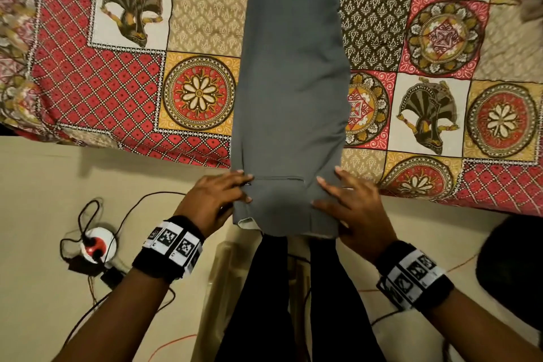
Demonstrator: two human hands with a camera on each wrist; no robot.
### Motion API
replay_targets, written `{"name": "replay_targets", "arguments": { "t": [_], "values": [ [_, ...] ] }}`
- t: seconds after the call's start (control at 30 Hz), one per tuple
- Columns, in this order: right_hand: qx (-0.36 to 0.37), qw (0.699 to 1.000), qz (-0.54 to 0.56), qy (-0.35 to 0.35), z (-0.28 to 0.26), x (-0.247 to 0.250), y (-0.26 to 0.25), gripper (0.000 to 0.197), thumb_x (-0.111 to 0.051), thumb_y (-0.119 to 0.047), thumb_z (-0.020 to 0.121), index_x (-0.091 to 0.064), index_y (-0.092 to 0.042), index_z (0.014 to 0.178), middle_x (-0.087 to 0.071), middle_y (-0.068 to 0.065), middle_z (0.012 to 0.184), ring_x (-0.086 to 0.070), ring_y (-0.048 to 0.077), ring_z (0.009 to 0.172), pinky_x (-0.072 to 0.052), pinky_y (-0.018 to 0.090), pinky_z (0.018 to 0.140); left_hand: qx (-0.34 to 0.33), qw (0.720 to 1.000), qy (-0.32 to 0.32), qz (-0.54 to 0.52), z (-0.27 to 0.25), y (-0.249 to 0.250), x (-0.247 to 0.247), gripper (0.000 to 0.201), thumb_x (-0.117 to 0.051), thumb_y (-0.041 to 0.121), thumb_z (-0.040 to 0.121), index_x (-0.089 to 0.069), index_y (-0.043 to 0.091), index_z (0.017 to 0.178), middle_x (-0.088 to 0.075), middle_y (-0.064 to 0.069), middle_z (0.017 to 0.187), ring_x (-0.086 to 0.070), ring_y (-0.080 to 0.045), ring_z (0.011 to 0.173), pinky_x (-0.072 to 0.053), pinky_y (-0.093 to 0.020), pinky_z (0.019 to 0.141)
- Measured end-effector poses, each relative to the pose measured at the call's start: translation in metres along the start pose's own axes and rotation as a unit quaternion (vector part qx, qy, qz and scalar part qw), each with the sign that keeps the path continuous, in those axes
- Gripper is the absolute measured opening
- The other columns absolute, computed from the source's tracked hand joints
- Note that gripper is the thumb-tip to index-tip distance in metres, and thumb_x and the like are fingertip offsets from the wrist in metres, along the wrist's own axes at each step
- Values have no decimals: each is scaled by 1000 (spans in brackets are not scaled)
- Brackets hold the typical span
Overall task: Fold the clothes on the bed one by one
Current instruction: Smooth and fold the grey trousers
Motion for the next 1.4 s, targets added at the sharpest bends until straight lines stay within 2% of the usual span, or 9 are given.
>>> {"name": "replay_targets", "arguments": {
  "t": [0.17, 0.3, 0.47, 0.63, 0.83, 0.93, 1.07, 1.27, 1.4],
  "values": [
    [4, 993, 115, -37, -36, -15, -2, 44, -33, -50, 102, -55, -22, 128, -68, 13, 125, -61, 37, 118, -53, 48, 95, 28, 999, -41, -2, -22, 14, -20, 29, -49, 30, 82, -57, 31, 110, -74, 3, 84, -64, -21, 69, -39, -21, 72],
    [-80, 975, 203, -25, -36, -7, 11, 49, -32, -65, 100, -46, -28, 128, -73, 12, 92, -65, 27, 72, -49, 31, 54, 77, 997, -26, -1, -27, 0, -27, 29, -48, 35, 81, -51, 26, 108, -63, -3, 70, -54, -24, 65, -47, -32, 64],
    [-159, 961, 223, 45, 8, 9, 47, 55, -35, -70, 97, -51, -23, 121, -73, 11, 87, -68, 29, 64, -47, 30, 56, 109, 994, 6, 7, 19, -22, -2, 46, -39, 40, 85, -57, 20, 121, -64, -11, 59, -61, -33, 55, -37, -29, 51],
    [-254, 908, 315, 114, 91, 36, 103, 65, -44, -71, 92, -54, -19, 129, -70, 2, 111, -68, 24, 98, -57, 38, 83, 193, 977, 74, -52, 96, -64, 48, 69, -28, 63, 86, -63, 20, 128, -72, -26, 88, -67, -44, 81, -43, -33, 65],
    [-295, 889, 318, 145, 217, 69, 179, 34, -45, -43, 106, -59, -12, 110, -62, -5, 86, -56, -4, 72, -42, 25, 68, 298, 925, 176, -154, 204, -119, 92, 51, -42, 61, 96, -55, 23, 128, -68, -9, 76, -67, -39, 85, -46, -34, 58],
    [-324, 903, 252, 123, 245, 76, 211, 52, -39, -58, 103, -59, -13, 119, -66, 3, 103, -62, 19, 93, -50, 35, 82, 331, 896, 153, -253, 230, -134, 82, 59, -54, 52, 97, -37, 32, 150, -69, -21, 113, -65, -36, 108, -54, -34, 78],
    [-190, 972, 66, 122, 235, 95, 168, 56, -47, -56, 101, -57, -9, 131, -59, 13, 130, -53, 29, 119, -43, 41, 102, 277, 948, 151, -51, 213, -119, 86, 77, -50, 57, 95, -30, 12, 154, -43, -15, 152, -43, -29, 138, -36, -42, 114],
    [-43, 996, 24, 81, 194, 14, 64, 49, -53, -25, 97, -54, 1, 139, -49, 21, 149, -40, 36, 142, -33, 48, 116, 167, 975, 114, 90, 182, -53, 6, 57, -38, 35, 101, -35, 12, 153, -17, -8, 165, -12, -29, 153, -18, -45, 122],
    [-103, 994, 7, 18, 185, -48, 76, 58, -38, -29, 103, -35, -1, 153, -31, 18, 162, -27, 33, 151, -28, 51, 120, 223, 964, 74, 123, 183, -72, -38, 61, -34, 37, 103, -23, 9, 157, -11, -10, 166, -5, -28, 154, -16, -48, 122]
  ]
}}
Point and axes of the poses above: each hand's wrist, its own z-axis towards the middle knuckle, its own x-axis out of the back of the hand, y = z × x, the point moved 9 cm from there along z, towards the middle knuckle
